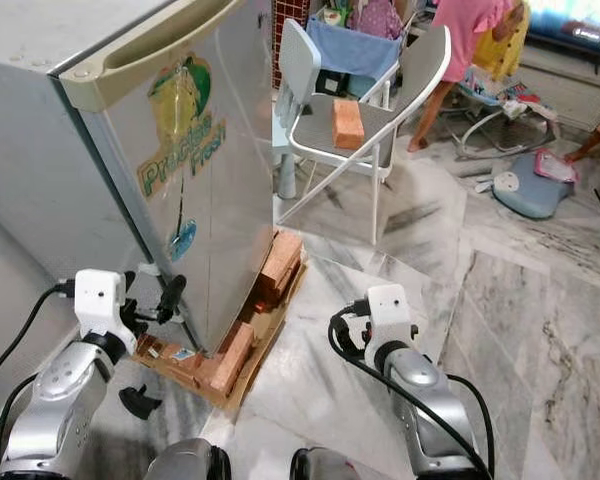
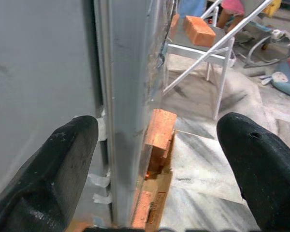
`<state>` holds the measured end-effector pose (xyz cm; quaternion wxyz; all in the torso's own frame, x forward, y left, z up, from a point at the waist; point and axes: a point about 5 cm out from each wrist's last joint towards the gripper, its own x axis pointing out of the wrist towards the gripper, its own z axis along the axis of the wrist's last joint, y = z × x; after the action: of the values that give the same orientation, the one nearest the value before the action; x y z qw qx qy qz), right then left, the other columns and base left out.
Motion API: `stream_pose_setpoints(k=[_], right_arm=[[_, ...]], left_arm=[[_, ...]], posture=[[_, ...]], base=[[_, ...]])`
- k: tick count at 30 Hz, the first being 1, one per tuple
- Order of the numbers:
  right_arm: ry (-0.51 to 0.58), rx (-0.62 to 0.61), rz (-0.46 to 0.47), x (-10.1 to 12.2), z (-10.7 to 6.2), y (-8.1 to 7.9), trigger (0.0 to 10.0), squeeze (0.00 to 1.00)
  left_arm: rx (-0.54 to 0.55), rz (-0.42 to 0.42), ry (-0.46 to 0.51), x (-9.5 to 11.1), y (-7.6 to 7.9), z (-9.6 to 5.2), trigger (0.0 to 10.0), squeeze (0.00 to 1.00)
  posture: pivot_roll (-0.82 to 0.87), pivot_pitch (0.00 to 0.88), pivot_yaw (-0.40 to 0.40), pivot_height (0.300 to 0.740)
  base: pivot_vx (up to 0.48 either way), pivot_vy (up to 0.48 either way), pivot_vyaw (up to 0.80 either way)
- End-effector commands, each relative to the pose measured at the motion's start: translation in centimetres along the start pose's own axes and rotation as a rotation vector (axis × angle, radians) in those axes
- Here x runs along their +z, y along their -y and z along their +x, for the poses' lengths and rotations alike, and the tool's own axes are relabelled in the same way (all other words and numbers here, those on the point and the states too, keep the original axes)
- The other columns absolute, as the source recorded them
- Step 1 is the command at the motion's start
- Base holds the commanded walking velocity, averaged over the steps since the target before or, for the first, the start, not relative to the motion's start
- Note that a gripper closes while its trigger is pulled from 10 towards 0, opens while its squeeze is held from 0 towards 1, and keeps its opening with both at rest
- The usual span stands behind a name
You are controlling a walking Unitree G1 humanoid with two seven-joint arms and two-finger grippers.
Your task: Restocking fridge
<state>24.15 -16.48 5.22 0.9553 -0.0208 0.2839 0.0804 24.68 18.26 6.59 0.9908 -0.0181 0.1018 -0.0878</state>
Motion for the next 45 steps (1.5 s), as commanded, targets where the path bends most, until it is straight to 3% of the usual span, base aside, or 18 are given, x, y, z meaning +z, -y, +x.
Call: stream_pose_setpoints(k=[1, 4, 10, 16, 18, 21, 23, 27, 29, 35, 41, 45], right_arm=[[-0.007, 0.001, -0.014, 0.1, 0.1, 0.2, 10.0, 0.00], [0.010, -0.014, -0.019, 0.4, 0.1, 0.5, 10.0, 0.00], [0.027, -0.131, -0.034, -0.2, -1.1, 2.1, 10.0, 0.00], [0.068, -0.234, 0.030, -0.4, -2.2, 3.6, 10.0, 0.00], [0.150, -0.112, 0.060, 0.1, -2.5, 2.6, 10.0, 0.00], [0.188, -0.026, 0.090, 0.6, -2.6, 1.8, 10.0, 0.00], [0.249, 0.098, 0.114, 1.6, -2.8, 0.6, 10.0, 0.00], [0.354, 0.281, 0.092, 3.4, -3.5, -1.6, 10.0, 0.00], [0.362, 0.303, 0.090, 3.5, -3.5, -1.8, 10.0, 0.00], [0.359, 0.245, 0.073, 3.0, -3.3, -0.8, 10.0, 0.00], [0.337, 0.069, 0.053, 1.9, -3.2, 1.2, 10.0, 0.00], [0.325, 0.034, 0.032, 1.4, -3.3, 1.5, 10.0, 0.00]], left_arm=[[0.080, 0.015, 0.016, 0.3, -0.9, 0.1, 10.0, 0.00], [0.140, 0.000, 0.024, 0.6, -1.8, 0.5, 10.0, 0.00], [0.076, 0.029, 0.015, 1.0, -1.1, 1.7, 10.0, 0.00], [0.124, 0.041, 0.042, 1.9, -1.4, 3.3, 10.0, 0.00], [0.108, 0.043, 0.028, 1.8, -0.9, 4.1, 10.0, 0.00], [0.068, 0.045, 0.017, 1.8, -0.3, 4.5, 10.0, 0.00], [-0.010, 0.111, -0.023, 1.4, 0.9, 5.0, 10.0, 0.00], [-0.095, 0.104, -0.059, 0.7, 2.8, 5.3, 10.0, 0.00], [-0.121, 0.122, -0.070, 0.3, 3.4, 5.3, 10.0, 0.00], [-0.164, 0.130, -0.077, 0.0, 4.2, 5.3, 10.0, 0.00], [-0.295, 0.121, -0.067, 0.0, 5.9, 4.9, 10.0, 0.00], [-0.193, 0.163, -0.045, 0.2, 5.0, 5.0, 10.0, 0.00]], posture=[[0.13, 0.064, -0.049, 0.740], [0.12, 0.063, -0.051, 0.740], [0.10, 0.063, -0.043, 0.740], [0.08, 0.048, -0.037, 0.740], [0.07, 0.040, -0.033, 0.740], [0.06, 0.036, -0.030, 0.740], [0.06, 0.030, -0.027, 0.740], [0.06, 0.026, -0.024, 0.740], [0.06, 0.025, -0.024, 0.740], [0.07, 0.026, -0.024, 0.740], [0.06, 0.024, -0.019, 0.740], [0.05, 0.024, -0.014, 0.740]], base=[[0.000, 0.000, 0.00], [0.000, 0.000, 0.00], [0.000, 0.000, 0.00], [0.000, 0.000, 0.00], [0.000, 0.000, 0.00], [0.000, 0.000, 0.00], [0.000, 0.000, 0.00], [0.000, 0.000, 0.00], [0.000, 0.000, 0.00], [0.000, 0.000, 0.00], [0.000, 0.000, 0.00], [0.000, 0.000, 0.00]])
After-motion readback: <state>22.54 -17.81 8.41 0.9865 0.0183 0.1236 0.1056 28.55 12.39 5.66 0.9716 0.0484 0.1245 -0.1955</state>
